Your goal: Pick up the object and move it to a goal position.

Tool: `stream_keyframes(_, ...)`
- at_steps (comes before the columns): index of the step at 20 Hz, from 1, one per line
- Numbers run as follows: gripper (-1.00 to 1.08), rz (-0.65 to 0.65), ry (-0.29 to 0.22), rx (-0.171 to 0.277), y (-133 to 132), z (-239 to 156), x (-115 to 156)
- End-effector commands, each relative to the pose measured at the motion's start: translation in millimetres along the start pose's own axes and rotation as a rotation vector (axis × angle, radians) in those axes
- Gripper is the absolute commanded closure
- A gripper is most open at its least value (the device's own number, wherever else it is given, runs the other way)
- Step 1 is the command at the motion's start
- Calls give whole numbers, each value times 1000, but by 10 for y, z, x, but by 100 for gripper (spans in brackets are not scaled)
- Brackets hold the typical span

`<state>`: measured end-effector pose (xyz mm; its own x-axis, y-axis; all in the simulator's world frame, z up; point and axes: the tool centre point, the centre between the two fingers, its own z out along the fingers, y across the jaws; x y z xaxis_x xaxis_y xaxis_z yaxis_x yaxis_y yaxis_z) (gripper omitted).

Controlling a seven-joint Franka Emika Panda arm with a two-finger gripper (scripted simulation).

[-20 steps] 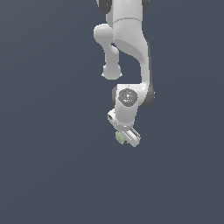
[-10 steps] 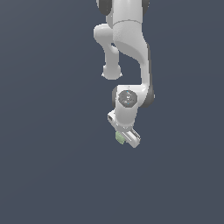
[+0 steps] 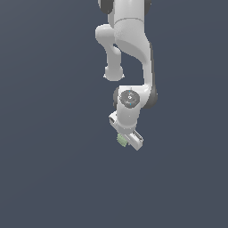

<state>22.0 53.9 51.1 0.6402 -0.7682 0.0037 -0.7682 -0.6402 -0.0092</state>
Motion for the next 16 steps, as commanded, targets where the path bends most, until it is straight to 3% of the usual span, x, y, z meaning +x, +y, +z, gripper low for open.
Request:
stream_keyframes(1, 108, -16, 6, 11, -27, -112, 51)
stream_keyframes(8, 108, -105, 31, 67, -160, -698, 283)
stream_keyframes(16, 108, -265, 73, 168, -371, -1762, 621)
